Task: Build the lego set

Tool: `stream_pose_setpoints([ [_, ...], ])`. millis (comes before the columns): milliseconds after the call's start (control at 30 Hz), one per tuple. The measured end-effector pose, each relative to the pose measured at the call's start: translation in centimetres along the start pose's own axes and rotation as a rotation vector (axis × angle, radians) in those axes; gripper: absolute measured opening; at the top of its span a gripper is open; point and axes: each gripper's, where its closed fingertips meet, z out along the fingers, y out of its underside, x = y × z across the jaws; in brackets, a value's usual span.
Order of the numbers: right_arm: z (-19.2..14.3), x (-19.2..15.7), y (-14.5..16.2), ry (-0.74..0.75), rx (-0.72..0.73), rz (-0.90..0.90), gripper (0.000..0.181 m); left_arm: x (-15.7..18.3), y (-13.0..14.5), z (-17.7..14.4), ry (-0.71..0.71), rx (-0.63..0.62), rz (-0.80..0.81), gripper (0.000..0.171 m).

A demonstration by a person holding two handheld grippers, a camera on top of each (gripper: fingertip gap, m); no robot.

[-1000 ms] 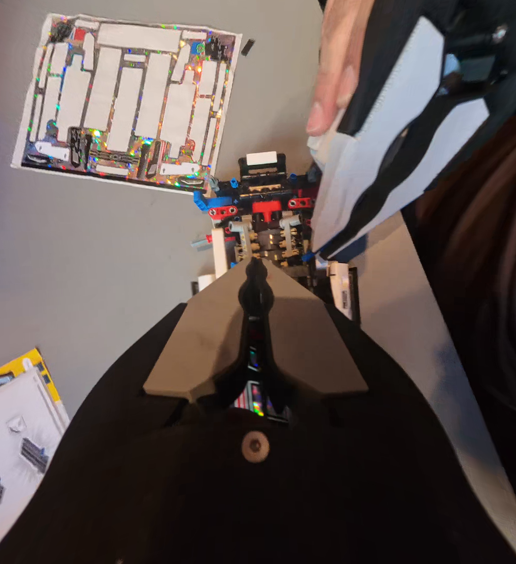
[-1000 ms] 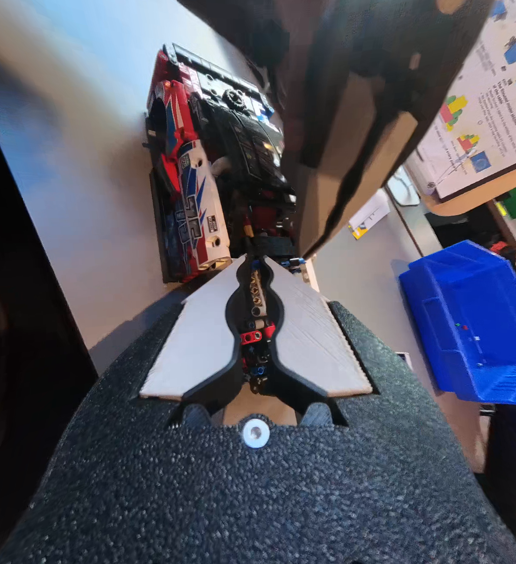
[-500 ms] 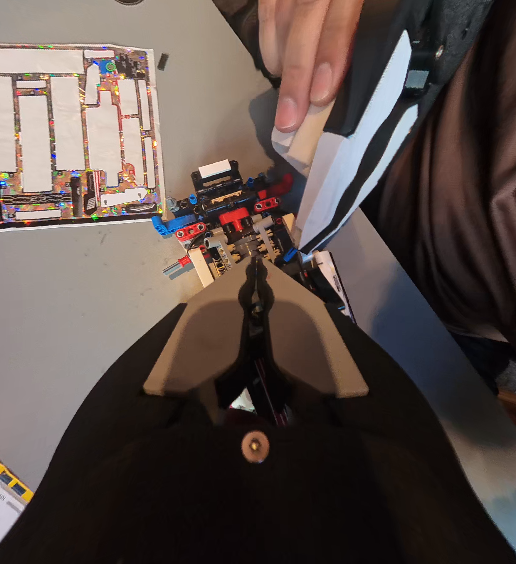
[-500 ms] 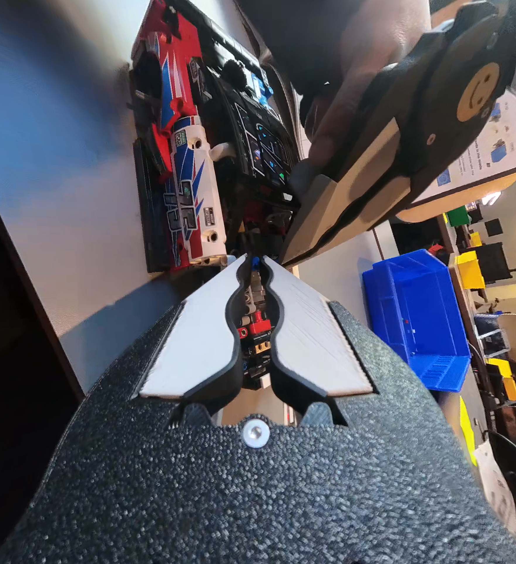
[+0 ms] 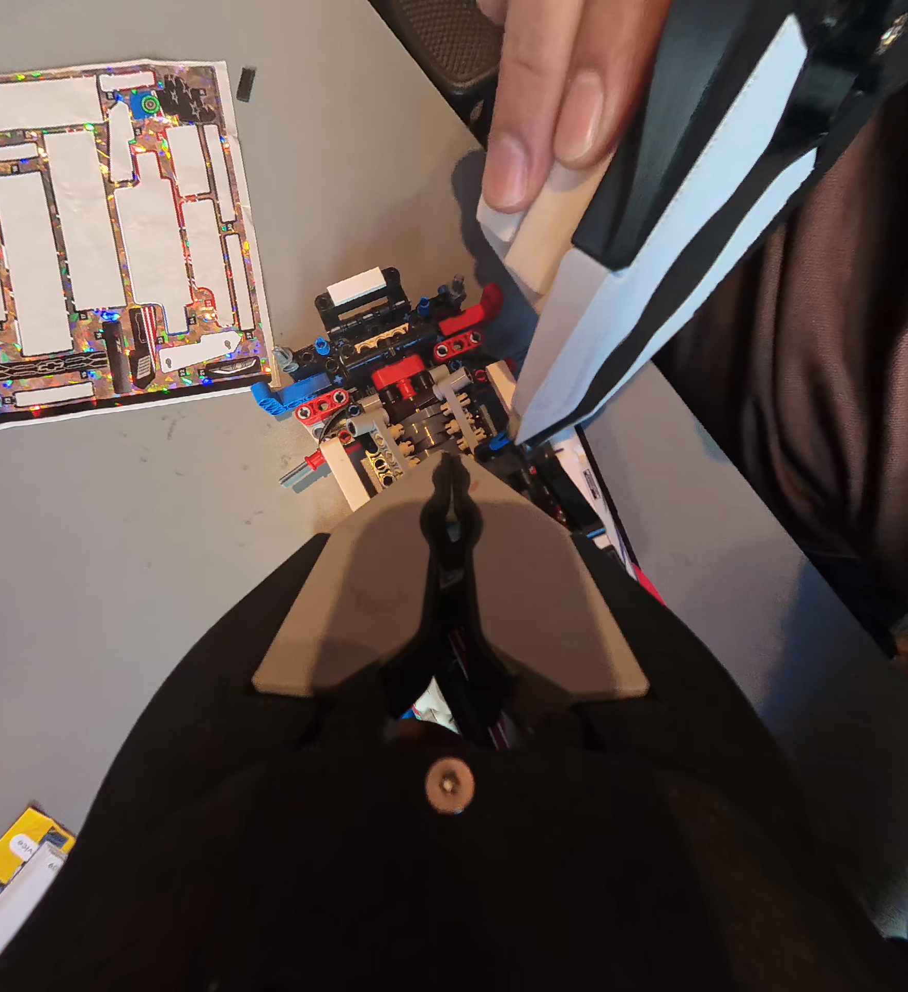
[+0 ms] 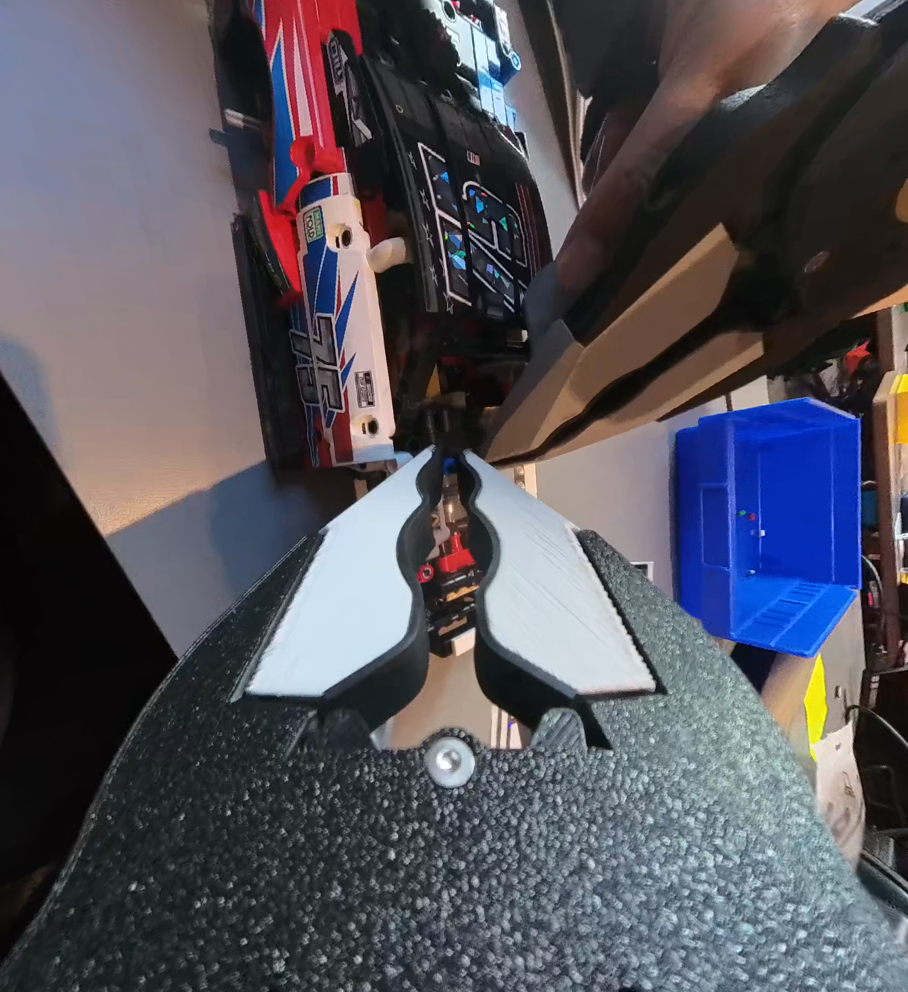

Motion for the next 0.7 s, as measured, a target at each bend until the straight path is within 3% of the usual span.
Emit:
stream_pose_setpoints([
  [167,0.11,0.00,-0.03,-0.052,-0.012,0.092,0.004,0.00,-0.16,-0.04,-0.003,0.021,0.001,0.000],
  [333,0.17,-0.17,0.19,-0.103,0.072,0.250,0.003,-0.03,-0.43,-0.20,0.003,0.064,-0.013,0.000],
  [700,0.11,-0.08,0.14,0.244,0.125,-0.109,0.003,-0.26,-0.32,-0.10,-0.029,0.043,-0.012,0.000],
])
